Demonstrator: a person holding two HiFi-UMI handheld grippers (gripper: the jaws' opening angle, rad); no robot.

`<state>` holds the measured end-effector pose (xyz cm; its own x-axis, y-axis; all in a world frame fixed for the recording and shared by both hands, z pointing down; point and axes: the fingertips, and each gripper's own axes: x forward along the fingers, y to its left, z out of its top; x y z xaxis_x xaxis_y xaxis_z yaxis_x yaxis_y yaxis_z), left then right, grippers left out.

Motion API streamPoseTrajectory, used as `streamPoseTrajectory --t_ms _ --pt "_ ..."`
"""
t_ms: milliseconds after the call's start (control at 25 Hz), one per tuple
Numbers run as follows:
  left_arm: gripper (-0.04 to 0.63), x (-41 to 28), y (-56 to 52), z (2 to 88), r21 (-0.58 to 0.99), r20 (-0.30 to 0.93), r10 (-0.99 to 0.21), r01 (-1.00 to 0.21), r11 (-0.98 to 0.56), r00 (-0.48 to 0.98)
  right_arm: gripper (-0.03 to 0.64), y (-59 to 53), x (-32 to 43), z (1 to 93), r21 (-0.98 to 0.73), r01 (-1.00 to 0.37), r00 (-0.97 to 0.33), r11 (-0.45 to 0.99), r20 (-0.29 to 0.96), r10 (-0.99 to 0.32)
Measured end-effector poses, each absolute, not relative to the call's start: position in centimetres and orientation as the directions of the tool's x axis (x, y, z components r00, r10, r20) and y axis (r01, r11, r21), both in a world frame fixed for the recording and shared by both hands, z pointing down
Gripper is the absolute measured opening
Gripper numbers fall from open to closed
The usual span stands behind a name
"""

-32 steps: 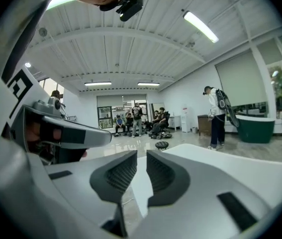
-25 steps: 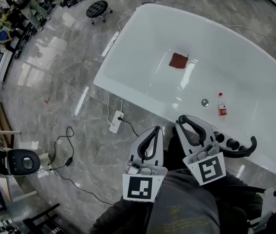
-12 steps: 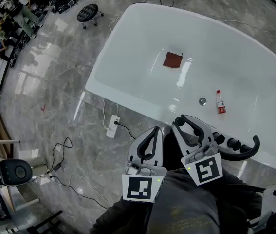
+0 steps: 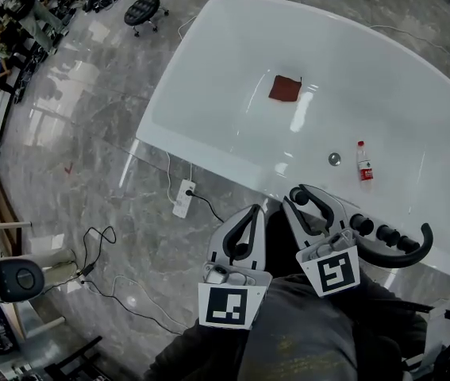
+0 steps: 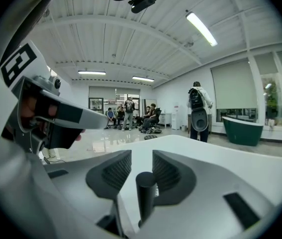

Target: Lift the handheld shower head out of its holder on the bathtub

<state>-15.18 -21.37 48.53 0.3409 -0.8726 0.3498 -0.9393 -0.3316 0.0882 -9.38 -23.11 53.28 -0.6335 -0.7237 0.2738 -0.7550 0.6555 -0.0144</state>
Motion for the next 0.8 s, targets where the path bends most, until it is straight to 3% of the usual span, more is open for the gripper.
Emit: streamPoseTrajectory --t_ms 520,800 --pt "0.002 -15.5 -21.9 51.7 0.089 0.396 -0.848 -0.934 -0.346 0.352 0.123 -24.0 -8.4 54.1 0.064 -0.804 -0.567 0.591 0.215 -0.795" --pt "0.002 -15.7 -22.5 52.2 0.089 0.407 -0.842 -0.932 -0.351 0.355 0.146 -24.8 -8.4 57.0 0.056 -0.800 -0.557 0.598 0.301 -0.774"
